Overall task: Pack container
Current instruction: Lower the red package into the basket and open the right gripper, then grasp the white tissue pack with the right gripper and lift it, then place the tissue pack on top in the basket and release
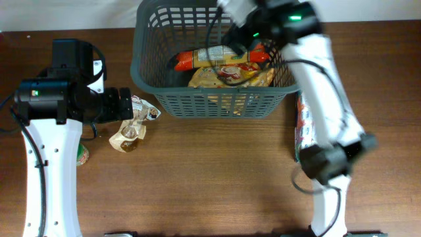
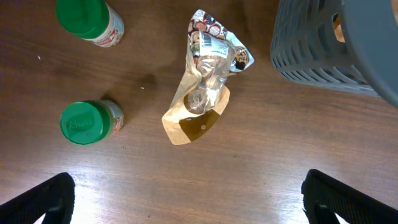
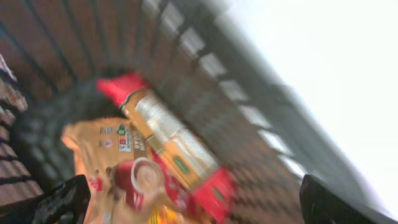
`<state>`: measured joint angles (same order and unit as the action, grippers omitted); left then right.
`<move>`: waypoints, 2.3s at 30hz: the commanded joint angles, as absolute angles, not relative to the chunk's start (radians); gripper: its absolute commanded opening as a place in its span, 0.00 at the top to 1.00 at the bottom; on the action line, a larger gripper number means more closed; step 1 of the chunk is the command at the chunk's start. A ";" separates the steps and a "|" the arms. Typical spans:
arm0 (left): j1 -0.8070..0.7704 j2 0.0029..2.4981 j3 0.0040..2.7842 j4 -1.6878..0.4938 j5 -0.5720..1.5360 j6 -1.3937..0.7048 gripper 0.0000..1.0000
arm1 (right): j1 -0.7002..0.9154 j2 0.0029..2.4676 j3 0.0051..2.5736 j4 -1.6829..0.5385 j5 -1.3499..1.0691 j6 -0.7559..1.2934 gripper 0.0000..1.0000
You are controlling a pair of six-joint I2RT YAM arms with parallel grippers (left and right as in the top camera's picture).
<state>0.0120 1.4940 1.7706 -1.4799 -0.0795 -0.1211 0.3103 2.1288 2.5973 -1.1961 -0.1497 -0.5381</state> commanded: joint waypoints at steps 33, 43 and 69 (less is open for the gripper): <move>0.016 1.488 1.770 -1.481 -0.087 -0.123 0.01 | -0.214 2.096 1.630 -1.112 -0.303 0.035 0.26; 0.016 1.488 1.770 -1.481 -0.087 -0.123 0.01 | -0.265 2.056 1.670 -1.106 -0.283 0.043 0.96; 0.016 1.488 1.770 -1.481 -0.087 -0.123 0.01 | 0.459 2.033 2.736 -1.325 -0.064 -1.144 0.92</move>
<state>0.0120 1.4940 1.7706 -1.4799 -0.0795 -0.1211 0.4385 1.9514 2.7789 -1.3808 -0.1921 -0.9981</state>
